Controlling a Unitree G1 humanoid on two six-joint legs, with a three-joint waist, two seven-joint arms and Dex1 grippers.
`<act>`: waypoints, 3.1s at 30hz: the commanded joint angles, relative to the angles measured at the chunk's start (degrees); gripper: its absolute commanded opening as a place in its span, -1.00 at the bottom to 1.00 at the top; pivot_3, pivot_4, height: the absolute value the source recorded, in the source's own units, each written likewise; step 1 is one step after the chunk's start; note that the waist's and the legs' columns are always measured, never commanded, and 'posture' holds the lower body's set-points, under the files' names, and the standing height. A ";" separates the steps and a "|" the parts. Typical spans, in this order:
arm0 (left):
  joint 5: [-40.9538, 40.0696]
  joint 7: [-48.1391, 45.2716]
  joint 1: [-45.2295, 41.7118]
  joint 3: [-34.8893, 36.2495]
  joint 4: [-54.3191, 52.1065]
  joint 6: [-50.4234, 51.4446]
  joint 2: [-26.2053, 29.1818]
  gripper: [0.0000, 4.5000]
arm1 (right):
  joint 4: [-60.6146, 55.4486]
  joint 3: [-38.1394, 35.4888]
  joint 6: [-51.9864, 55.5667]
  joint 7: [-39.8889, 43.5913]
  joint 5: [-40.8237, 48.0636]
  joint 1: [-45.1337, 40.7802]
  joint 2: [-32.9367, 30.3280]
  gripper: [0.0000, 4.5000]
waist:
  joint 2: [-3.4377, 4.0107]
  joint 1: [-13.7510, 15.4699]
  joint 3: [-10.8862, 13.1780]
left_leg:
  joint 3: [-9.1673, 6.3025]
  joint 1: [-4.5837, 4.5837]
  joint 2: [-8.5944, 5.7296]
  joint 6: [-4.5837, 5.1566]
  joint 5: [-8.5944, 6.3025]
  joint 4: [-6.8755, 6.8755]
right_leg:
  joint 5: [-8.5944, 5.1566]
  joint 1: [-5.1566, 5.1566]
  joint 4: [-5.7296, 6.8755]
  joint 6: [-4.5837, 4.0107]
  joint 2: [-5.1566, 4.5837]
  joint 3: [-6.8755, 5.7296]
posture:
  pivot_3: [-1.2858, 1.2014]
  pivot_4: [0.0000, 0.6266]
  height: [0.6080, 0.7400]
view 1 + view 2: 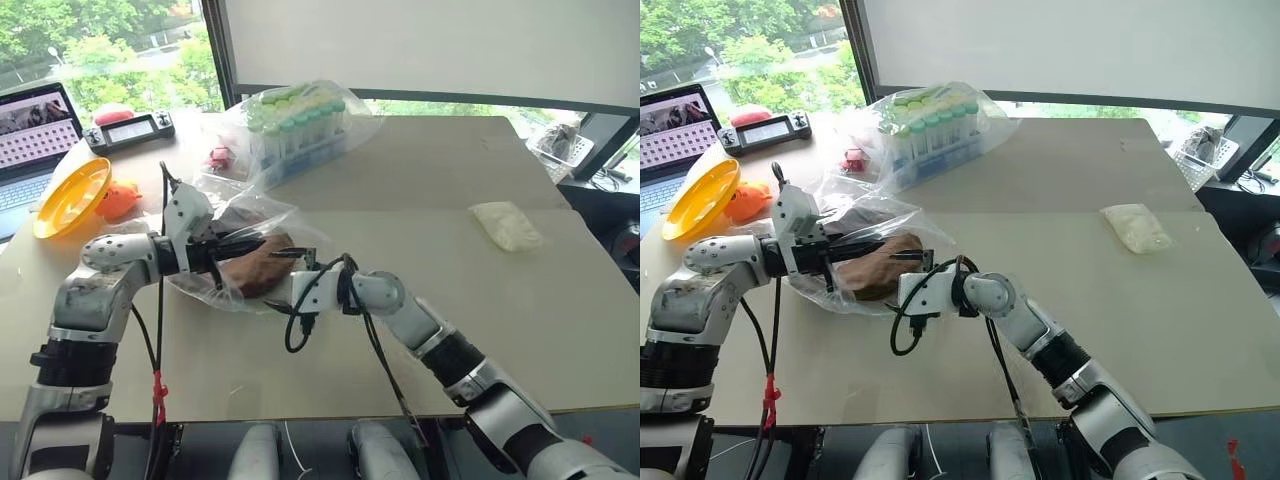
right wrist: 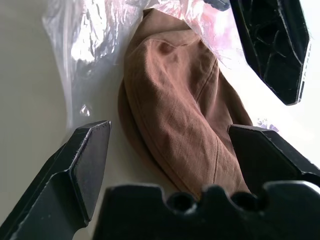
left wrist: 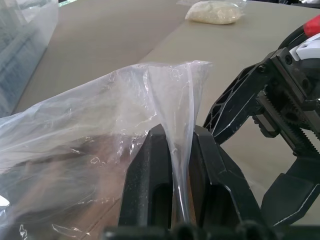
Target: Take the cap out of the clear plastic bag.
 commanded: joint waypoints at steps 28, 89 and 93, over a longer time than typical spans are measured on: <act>0.06 1.27 -1.19 -0.89 -2.98 0.44 -2.24 -0.79 | 19.67 0.08 -6.08 -17.10 -18.41 -9.25 7.43 -0.88 | 0.00 -1.27 0.00 | -0.08 0.07 -0.05 -0.02 0.01 0.00 | 0.01 -0.01 0.22 -0.02 -0.02 -0.01 | 0.03 -0.52 1.00; 11.70 -17.03 2.33 -20.44 18.75 -71.78 -4.20 0.48 | -21.84 -9.43 25.87 -0.09 -5.55 28.12 -18.36 -0.19 | -0.12 1.93 -0.29 | 0.04 0.99 0.00 0.02 -0.01 0.16 | -0.17 1.42 -0.57 0.43 -0.03 -0.06 | 0.03 -0.52 1.00; 6.35 -17.86 3.59 -19.37 10.10 -53.47 -0.91 1.00 | -26.75 -14.02 30.39 3.64 2.27 28.89 -16.87 0.43 | -0.12 1.92 -0.29 | 0.00 0.96 0.02 0.03 -0.01 0.15 | -0.19 1.39 -0.55 0.38 -0.02 -0.08 | 0.03 -0.52 1.00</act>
